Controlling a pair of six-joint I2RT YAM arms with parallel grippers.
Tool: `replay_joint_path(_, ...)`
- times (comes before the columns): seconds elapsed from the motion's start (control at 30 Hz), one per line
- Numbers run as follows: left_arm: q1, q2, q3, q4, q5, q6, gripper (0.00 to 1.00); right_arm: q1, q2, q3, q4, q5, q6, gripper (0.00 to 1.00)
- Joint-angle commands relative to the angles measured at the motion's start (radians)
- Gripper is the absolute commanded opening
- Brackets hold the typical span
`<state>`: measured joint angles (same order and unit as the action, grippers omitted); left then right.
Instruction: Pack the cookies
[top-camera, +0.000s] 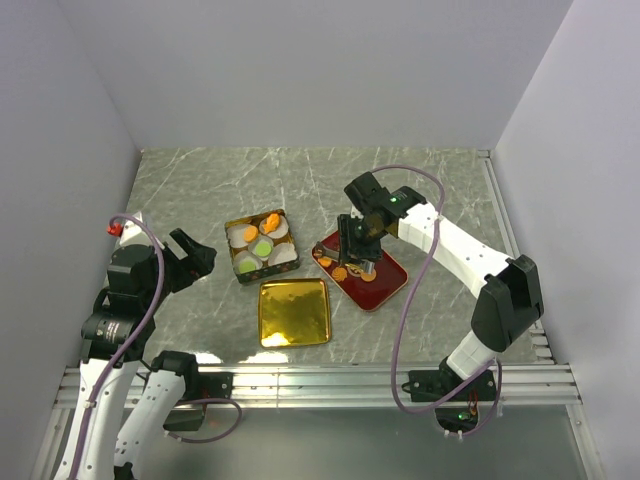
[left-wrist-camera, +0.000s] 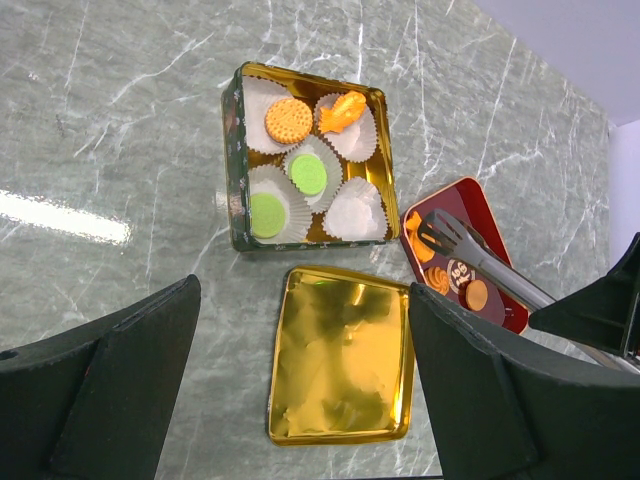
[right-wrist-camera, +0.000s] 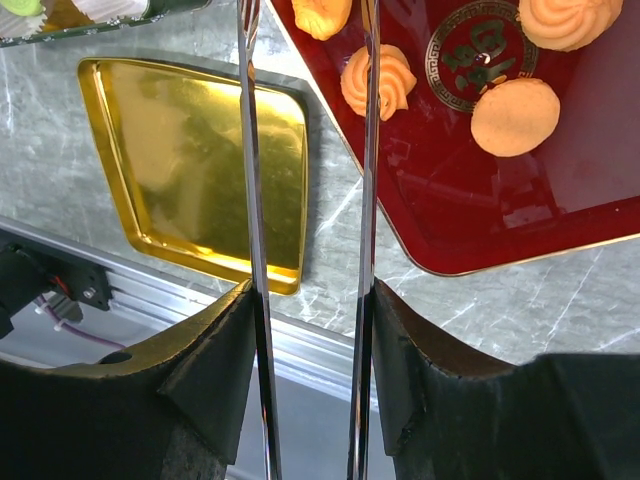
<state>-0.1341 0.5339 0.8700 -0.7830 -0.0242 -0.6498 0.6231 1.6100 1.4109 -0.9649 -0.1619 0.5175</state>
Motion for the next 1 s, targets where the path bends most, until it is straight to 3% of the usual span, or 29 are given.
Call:
replay_joint_path(0.0,0.007,-0.005,-0.002,0.033,-0.005,-0.002,0.91,-0.010,0.001,0.011,-0.003,-0.002,-0.020,0.53)
replay_joint_path(0.47,0.022,0.015,0.000,0.033,0.003,0.001,0.91,-0.022,-0.054,0.069,-0.060,0.087,-0.036,0.52)
replay_joint_path(0.67,0.022,0.017,-0.002,0.033,-0.003,-0.001,0.91,-0.023,-0.128,0.002,-0.017,0.124,-0.036,0.52)
replay_joint_path(0.97,0.021,0.047,-0.011,0.077,0.043,0.019,0.94,-0.022,-0.073,0.074,-0.075,0.095,-0.114,0.52)
